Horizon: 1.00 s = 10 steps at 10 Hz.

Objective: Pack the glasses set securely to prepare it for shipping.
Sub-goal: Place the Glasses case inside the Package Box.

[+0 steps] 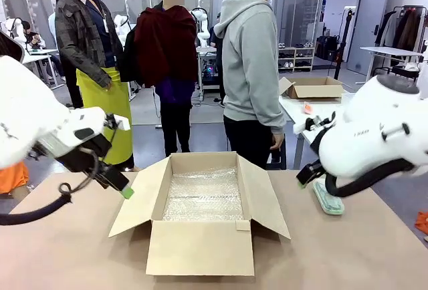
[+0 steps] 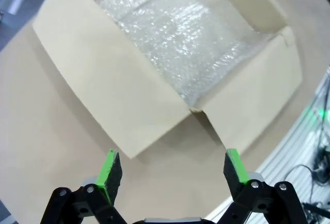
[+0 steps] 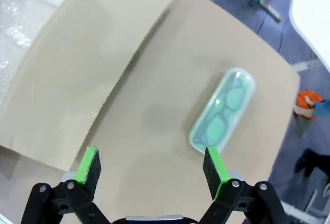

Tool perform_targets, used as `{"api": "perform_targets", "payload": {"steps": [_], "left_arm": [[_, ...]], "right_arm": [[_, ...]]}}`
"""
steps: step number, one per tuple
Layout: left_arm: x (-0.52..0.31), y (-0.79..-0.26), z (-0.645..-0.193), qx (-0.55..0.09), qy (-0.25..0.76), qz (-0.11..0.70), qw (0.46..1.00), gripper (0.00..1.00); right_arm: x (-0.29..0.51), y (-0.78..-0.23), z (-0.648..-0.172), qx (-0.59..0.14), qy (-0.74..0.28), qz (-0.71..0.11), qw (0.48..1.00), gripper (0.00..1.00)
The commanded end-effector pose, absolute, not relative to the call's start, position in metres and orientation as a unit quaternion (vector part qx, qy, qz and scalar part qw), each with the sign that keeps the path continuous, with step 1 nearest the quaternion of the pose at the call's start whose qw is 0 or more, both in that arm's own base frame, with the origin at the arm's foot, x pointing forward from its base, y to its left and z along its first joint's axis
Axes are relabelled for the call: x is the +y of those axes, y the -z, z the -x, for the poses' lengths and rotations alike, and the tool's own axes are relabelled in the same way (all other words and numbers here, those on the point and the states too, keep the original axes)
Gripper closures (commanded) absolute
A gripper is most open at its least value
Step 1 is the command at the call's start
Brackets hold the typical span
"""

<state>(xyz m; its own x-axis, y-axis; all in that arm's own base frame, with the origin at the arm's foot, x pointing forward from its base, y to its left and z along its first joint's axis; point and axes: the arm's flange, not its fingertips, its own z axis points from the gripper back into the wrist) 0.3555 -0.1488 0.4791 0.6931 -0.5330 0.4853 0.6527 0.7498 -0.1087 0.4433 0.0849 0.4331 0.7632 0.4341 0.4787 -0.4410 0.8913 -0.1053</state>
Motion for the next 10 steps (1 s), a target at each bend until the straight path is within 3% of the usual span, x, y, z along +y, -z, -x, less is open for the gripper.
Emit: {"api": "perform_targets", "payload": {"steps": [1,7,10], "left_arm": [[-0.132,-0.498,-0.335,-0.226,0.371,0.151,0.888,0.0],[-0.13,-0.559,-0.279,-0.314,0.456,0.149,0.819,0.0],[-0.128,-0.567,-0.266,-0.355,0.466,0.15,0.796,0.0]], "right_arm": [[0.067,-0.443,-0.459,-0.234,-0.152,-0.028,0.96,0.0],[0.024,-0.39,-0.547,-0.14,-0.064,-0.022,0.988,0.0],[0.015,-0.375,-0.565,-0.128,-0.055,-0.026,0.99,0.0]]}}
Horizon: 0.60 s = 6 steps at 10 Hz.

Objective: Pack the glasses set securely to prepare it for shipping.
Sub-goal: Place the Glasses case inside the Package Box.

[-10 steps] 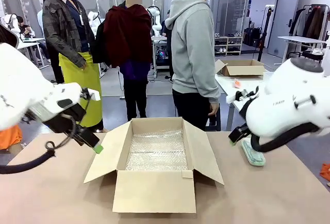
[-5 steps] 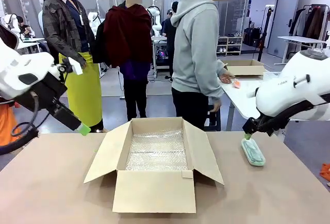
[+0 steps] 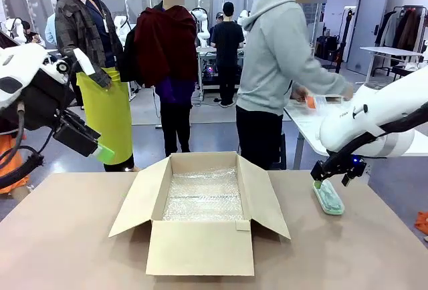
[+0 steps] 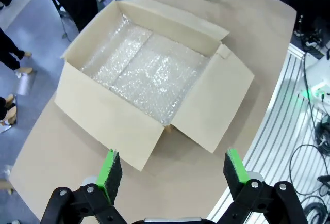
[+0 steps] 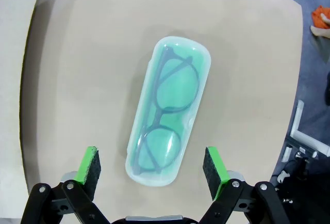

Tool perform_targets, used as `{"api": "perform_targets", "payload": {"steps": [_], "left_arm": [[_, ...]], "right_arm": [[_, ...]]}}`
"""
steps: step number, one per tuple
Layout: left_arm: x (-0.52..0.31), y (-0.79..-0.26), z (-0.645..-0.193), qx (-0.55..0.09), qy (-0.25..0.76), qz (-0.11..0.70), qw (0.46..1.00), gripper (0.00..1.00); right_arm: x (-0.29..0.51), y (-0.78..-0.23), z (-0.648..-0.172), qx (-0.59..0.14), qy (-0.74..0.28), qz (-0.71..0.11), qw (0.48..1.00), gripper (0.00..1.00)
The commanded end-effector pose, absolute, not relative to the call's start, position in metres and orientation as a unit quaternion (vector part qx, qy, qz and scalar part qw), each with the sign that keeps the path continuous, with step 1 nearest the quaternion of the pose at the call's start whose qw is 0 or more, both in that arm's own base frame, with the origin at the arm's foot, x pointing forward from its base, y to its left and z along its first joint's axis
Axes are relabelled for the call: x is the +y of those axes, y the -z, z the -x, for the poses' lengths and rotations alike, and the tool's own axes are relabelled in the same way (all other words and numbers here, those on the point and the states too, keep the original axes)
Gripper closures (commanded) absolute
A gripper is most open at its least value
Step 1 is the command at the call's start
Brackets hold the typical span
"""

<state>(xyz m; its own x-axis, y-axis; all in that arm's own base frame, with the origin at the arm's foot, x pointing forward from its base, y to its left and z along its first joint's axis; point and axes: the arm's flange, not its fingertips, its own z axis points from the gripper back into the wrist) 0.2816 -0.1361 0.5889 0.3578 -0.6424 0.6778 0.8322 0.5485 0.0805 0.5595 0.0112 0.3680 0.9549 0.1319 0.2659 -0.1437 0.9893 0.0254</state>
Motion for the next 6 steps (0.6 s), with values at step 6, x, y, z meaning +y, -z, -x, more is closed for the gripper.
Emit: {"api": "perform_targets", "payload": {"steps": [6], "left_arm": [[-0.137,-0.584,-0.285,-0.331,0.45,0.139,0.818,0.0]], "right_arm": [[0.006,-0.37,-0.568,-0.129,-0.065,-0.023,0.989,0.0]]}}
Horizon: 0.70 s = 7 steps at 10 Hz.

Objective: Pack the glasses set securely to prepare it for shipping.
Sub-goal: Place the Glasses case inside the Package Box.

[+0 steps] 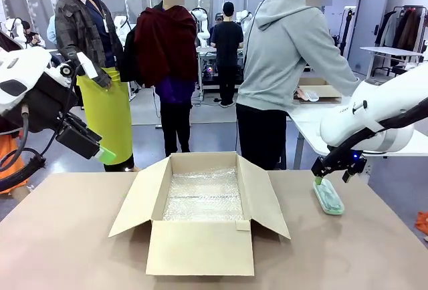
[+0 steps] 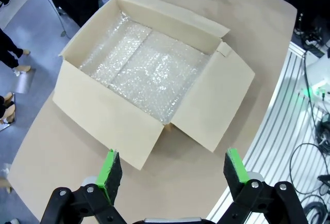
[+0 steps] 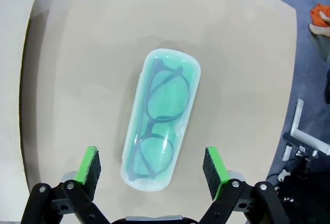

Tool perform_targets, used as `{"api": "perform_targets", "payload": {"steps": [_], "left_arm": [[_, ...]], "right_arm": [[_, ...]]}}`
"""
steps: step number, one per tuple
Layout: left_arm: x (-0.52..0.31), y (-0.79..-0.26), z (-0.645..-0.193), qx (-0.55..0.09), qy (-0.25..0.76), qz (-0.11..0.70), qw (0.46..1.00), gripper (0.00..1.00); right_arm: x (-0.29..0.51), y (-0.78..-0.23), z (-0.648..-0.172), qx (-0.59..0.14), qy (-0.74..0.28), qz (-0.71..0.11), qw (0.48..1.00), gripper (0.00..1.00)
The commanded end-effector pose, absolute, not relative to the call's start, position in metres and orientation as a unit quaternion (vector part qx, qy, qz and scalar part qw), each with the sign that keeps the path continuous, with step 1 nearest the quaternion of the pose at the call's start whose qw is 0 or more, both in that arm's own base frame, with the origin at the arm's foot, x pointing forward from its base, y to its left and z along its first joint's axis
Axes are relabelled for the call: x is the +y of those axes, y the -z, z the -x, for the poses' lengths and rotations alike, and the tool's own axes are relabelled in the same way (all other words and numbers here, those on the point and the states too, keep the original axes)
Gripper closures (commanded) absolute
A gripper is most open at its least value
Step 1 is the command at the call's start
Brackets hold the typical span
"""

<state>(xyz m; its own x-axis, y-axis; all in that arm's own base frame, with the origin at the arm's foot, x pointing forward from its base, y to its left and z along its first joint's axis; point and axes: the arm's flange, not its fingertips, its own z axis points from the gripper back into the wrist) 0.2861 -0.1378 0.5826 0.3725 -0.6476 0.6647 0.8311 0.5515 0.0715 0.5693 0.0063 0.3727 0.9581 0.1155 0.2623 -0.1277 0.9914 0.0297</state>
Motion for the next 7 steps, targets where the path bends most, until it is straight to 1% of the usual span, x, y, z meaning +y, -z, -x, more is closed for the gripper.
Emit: {"api": "perform_targets", "payload": {"steps": [1,2,3,7], "left_arm": [[-0.137,-0.584,-0.285,-0.331,0.45,0.139,0.818,0.0],[-0.137,-0.584,-0.285,-0.331,0.45,0.139,0.818,0.0],[-0.137,-0.584,-0.285,-0.331,0.45,0.139,0.818,0.0],[-0.137,-0.584,-0.285,-0.331,0.45,0.139,0.818,0.0]], "right_arm": [[0.007,-0.375,-0.569,-0.134,-0.062,-0.023,0.989,0.0],[0.005,-0.37,-0.583,-0.107,-0.07,-0.029,0.991,0.0],[0.006,-0.363,-0.593,-0.095,-0.064,-0.023,0.993,0.0],[0.006,-0.338,-0.611,-0.051,-0.055,-0.021,0.997,0.0]]}}
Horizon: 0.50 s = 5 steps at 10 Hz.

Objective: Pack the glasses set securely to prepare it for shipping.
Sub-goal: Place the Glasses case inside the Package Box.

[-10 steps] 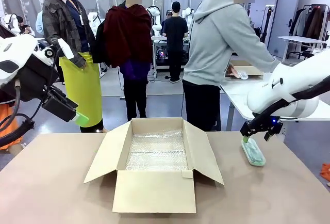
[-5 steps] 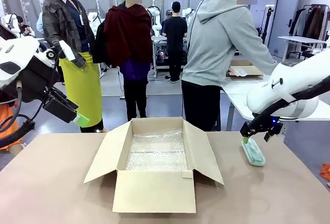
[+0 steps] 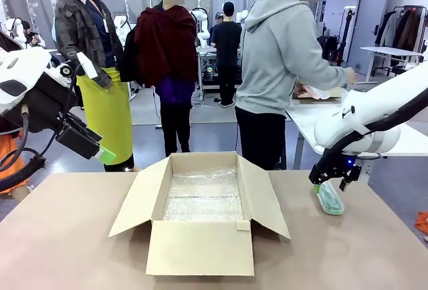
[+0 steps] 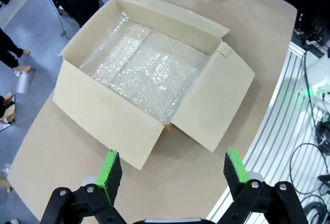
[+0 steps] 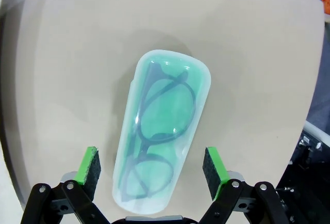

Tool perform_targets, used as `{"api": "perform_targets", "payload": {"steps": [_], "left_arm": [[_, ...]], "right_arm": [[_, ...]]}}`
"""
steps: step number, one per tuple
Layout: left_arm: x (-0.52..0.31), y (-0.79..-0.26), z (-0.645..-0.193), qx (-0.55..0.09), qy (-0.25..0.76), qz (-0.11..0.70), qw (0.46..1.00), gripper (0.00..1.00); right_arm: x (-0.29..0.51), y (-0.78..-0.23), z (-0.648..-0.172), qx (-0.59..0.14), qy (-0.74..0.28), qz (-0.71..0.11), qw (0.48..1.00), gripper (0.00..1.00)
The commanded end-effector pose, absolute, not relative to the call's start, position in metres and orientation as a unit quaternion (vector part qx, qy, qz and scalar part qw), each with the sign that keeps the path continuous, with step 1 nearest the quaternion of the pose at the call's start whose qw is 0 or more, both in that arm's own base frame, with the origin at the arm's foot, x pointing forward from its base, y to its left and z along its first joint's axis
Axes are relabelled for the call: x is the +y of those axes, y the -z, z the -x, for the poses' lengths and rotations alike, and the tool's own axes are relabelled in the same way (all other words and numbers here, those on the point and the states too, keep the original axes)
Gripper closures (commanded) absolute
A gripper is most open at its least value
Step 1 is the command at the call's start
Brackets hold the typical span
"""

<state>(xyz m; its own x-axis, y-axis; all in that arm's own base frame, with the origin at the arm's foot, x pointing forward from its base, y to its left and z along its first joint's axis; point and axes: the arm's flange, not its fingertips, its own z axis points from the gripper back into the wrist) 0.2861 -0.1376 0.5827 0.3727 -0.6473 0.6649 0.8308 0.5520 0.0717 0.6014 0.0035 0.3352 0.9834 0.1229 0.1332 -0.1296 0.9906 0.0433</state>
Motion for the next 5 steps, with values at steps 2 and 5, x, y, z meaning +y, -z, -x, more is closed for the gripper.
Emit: {"api": "perform_targets", "payload": {"steps": [2,5], "left_arm": [[-0.137,-0.584,-0.285,-0.331,0.45,0.139,0.818,0.0],[-0.137,-0.584,-0.285,-0.331,0.45,0.139,0.818,0.0]], "right_arm": [[0.003,-0.327,-0.621,-0.034,-0.045,-0.025,0.998,0.0],[0.001,-0.319,-0.63,-0.024,-0.034,-0.032,0.999,0.02]]}}
